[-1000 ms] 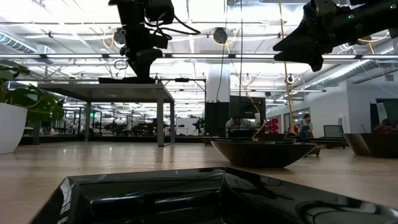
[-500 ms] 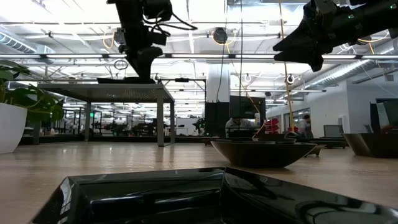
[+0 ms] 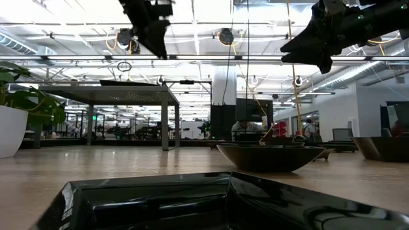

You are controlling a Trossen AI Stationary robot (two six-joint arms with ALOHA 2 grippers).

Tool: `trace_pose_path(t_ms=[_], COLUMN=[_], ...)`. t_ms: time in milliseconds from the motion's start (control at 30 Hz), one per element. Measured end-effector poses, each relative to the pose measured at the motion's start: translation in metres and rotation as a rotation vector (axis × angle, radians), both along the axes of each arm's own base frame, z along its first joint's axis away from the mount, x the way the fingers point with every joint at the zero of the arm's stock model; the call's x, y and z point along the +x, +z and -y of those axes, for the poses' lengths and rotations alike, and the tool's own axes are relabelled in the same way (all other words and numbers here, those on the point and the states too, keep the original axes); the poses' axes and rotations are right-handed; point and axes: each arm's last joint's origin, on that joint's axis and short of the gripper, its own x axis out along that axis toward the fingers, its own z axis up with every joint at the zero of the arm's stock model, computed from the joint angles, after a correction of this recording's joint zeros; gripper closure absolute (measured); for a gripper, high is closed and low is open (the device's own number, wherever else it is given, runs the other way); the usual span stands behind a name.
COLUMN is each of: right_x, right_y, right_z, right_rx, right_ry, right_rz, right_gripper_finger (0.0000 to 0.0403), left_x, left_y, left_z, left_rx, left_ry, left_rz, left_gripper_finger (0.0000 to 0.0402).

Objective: Pick & Place Mini shaped plates
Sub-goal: Stack the leaf-shaped plate on top of the leaf-shaped plate on the shelf

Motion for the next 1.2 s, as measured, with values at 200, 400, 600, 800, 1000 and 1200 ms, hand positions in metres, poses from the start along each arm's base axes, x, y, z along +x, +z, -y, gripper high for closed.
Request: trace_pose_path(t_ms=[200, 400, 600, 800, 1000, 1200], right_x=[0.000, 0.000, 0.000, 0.000, 0.000, 0.000], right_y=[0.000, 0.000, 0.000, 0.000, 0.000, 0.000], right_z=[0.000, 0.000, 0.000, 0.000, 0.000, 0.000], right_rx=[0.000, 0.000, 0.000, 0.000, 0.000, 0.000], right_ry=[0.000, 0.000, 0.000, 0.000, 0.000, 0.000], right_rz=[0.000, 0.002, 0.002, 0.002, 0.002, 0.003], right_gripper_finger=[0.0259, 0.0259, 0.0259, 0.0259, 0.0259, 0.0259], left_x=[-0.002, 0.003, 0.011, 0.008, 0.003, 0.003], left_y=[0.016, 0.016, 0.010, 0.002, -0.013, -0.057], left_z=[0.031, 0.070, 0.114, 0.171, 0.236, 0.290], left_rx=[-0.083, -0.290, -0.522, -0.801, -0.980, -0.980], left_ry=[-0.182, -0.321, -0.392, -0.422, -0.313, -0.175], left_rz=[0.109, 0.193, 0.219, 0.173, 0.134, 0.008], left_gripper_finger=[0.0217, 0.0217, 0.0217, 0.0218, 0.0218, 0.0218])
